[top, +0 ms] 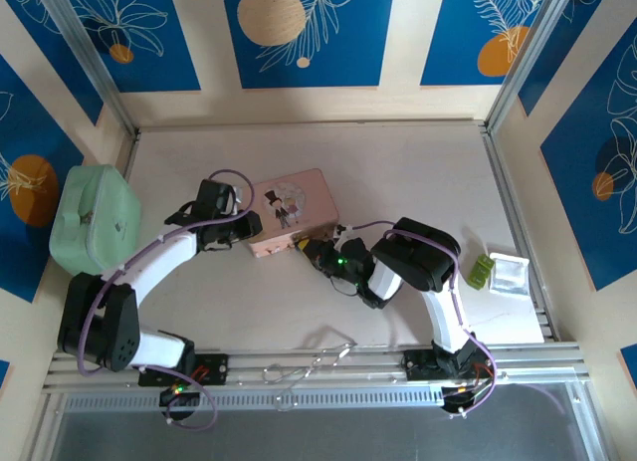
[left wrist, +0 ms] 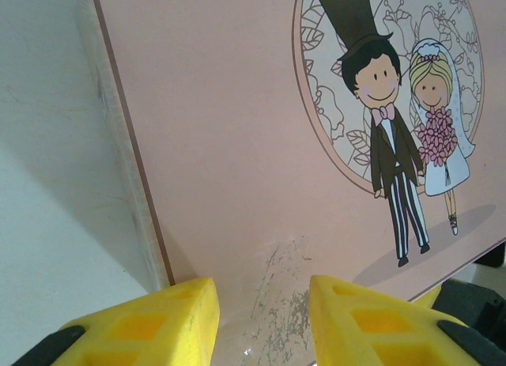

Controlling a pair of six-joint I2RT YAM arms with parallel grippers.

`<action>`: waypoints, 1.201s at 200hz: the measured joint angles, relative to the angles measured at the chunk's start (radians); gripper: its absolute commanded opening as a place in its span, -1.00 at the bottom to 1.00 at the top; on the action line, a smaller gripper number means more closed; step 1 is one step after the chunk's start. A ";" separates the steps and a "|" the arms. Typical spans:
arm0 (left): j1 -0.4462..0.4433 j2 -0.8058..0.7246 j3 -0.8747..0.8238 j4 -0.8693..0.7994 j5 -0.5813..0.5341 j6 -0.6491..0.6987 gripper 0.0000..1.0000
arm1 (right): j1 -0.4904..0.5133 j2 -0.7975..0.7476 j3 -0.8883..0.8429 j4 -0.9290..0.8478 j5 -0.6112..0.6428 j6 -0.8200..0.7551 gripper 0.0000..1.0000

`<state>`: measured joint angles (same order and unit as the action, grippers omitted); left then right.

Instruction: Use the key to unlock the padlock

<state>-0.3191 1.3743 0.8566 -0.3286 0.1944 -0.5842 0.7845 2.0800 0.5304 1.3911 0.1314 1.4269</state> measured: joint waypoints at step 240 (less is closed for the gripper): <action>-0.070 -0.225 0.022 -0.010 0.091 -0.035 -0.03 | -0.154 -0.889 0.233 -1.961 -0.392 -0.691 -1.00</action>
<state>-0.3893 1.1496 0.8783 -0.3382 0.2855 -0.6189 0.6308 1.1912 0.7639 -0.5697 -0.2604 0.7357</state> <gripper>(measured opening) 0.464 0.070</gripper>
